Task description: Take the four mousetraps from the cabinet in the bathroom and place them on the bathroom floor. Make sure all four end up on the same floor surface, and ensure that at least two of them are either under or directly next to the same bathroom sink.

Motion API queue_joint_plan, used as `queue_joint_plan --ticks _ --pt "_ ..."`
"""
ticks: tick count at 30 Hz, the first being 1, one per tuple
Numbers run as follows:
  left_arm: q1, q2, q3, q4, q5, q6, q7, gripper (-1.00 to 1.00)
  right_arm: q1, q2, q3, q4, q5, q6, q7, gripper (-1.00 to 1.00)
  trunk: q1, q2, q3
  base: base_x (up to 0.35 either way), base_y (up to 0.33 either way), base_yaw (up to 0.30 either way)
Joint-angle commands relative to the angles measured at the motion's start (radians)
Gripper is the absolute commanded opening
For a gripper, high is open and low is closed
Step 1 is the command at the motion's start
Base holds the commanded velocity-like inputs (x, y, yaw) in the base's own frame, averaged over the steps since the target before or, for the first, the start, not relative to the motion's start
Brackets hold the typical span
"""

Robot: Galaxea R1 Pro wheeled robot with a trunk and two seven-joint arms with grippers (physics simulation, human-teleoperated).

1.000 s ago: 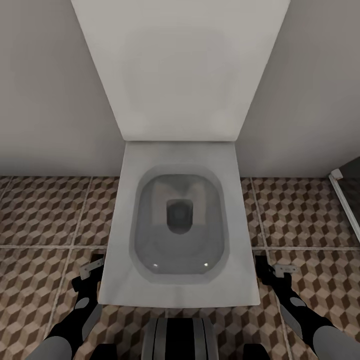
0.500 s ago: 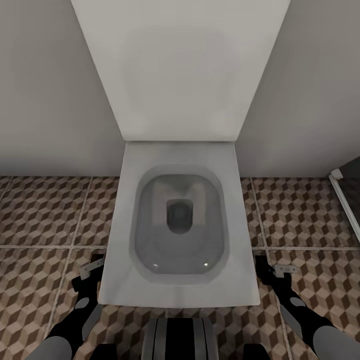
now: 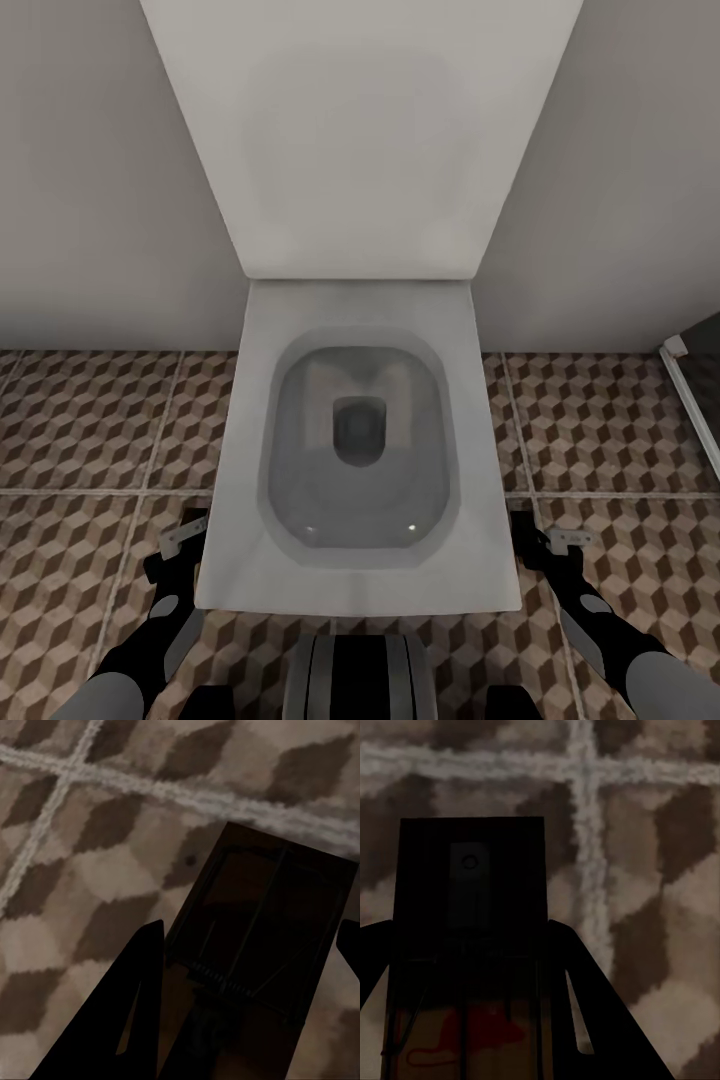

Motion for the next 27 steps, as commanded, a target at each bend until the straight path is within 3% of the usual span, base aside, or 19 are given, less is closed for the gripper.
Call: queue_joint_plan --ticks 1,27 --pt "0.000 0.000 -0.002 0.000 0.007 -0.004 0.001 -1.00 -0.001 -0.001 0.008 0.000 -0.011 -0.003 0.000 -1.00 0.000 0.000 0.000 0.000 0.000 0.000" --pt "-0.001 0.000 -0.005 0.000 0.005 -0.001 -0.007 -1.00 0.000 -0.001 0.008 0.000 -0.011 -0.003 0.004 -1.00 0.000 0.000 0.000 0.000 0.000 0.000"
